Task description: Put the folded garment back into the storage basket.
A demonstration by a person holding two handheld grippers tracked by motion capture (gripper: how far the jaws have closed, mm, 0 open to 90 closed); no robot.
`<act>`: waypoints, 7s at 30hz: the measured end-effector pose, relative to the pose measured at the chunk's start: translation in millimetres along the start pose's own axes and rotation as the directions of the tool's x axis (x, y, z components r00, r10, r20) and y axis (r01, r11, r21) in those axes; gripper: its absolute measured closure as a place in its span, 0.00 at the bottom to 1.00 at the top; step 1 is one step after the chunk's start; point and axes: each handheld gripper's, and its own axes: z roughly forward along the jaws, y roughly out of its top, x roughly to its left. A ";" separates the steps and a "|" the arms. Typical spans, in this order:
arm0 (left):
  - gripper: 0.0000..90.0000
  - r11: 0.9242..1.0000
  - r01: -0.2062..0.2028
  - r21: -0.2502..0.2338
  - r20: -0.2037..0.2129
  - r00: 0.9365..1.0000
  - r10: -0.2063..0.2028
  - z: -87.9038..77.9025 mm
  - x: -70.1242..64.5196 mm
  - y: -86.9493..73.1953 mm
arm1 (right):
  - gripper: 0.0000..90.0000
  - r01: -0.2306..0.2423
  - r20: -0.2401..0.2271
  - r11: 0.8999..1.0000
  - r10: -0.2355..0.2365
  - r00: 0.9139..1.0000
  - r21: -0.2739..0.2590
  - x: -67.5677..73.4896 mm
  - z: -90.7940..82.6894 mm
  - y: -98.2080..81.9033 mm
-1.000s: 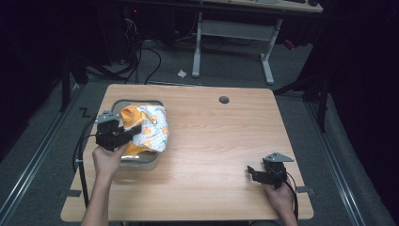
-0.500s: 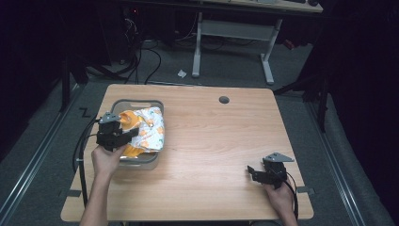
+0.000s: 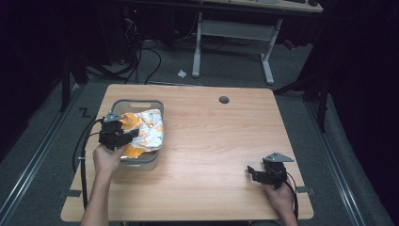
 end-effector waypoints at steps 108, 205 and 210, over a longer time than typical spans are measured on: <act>0.41 0.987 -0.084 -0.134 0.080 0.992 0.096 0.9 -126.2 -2.6 | 0.27 0.000 0.001 1.000 0.000 1.000 -0.001 0.0 0.1 0.0; 0.40 0.989 -0.147 -0.021 0.128 0.981 0.149 82.1 -174.1 -61.6 | 0.27 0.002 -0.001 1.000 -0.002 1.000 0.000 0.1 0.1 0.0; 0.40 0.987 -0.158 -0.018 0.102 0.982 0.159 84.1 -173.9 -63.7 | 0.27 0.002 -0.001 1.000 -0.002 1.000 0.000 0.1 0.0 0.1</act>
